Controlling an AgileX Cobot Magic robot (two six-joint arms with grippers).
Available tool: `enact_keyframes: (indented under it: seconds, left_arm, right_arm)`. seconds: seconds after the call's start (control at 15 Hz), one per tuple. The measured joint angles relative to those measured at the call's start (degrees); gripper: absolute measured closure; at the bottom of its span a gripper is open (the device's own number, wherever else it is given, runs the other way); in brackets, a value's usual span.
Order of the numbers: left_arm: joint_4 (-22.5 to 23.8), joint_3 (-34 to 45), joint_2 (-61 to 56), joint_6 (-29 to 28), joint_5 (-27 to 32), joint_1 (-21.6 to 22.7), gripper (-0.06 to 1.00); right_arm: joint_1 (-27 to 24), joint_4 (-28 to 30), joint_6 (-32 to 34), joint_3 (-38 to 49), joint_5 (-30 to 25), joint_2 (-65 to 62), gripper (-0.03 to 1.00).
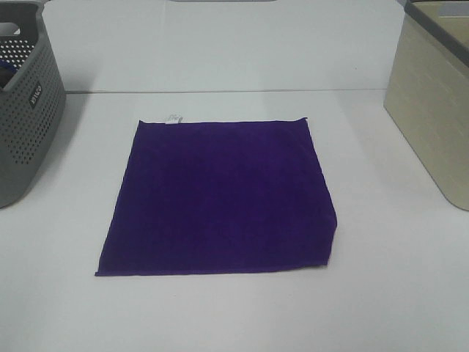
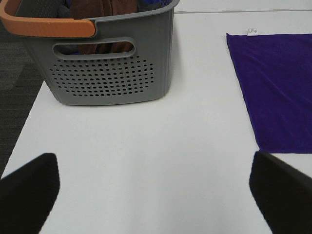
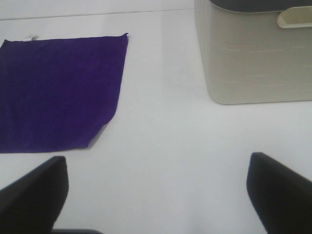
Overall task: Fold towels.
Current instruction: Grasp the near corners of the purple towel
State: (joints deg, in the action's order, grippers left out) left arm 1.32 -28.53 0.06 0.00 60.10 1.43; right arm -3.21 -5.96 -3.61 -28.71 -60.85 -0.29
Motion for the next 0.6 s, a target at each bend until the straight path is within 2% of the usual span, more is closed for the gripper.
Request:
enact_keyframes:
  seconds: [0.27, 0.33, 0.6]
  left_arm:
    - [0.00, 0.00, 0.97, 0.00, 0.11, 0.00, -0.04]
    - [-0.11, -1.03, 3.72, 1.66, 1.49, 0.00, -0.04]
    - [-0.06, -10.66, 21.54, 4.70, 4.07, 0.00, -0.04]
  right_arm:
    - [0.00, -0.23, 0.23, -0.29, -0.17, 0.40, 0.01]
    - [0.00, -1.55, 0.92, -1.78, -1.09, 2.69, 0.01]
    - [0.00, -5.39, 2.23, -11.57, -5.21, 24.41, 0.01]
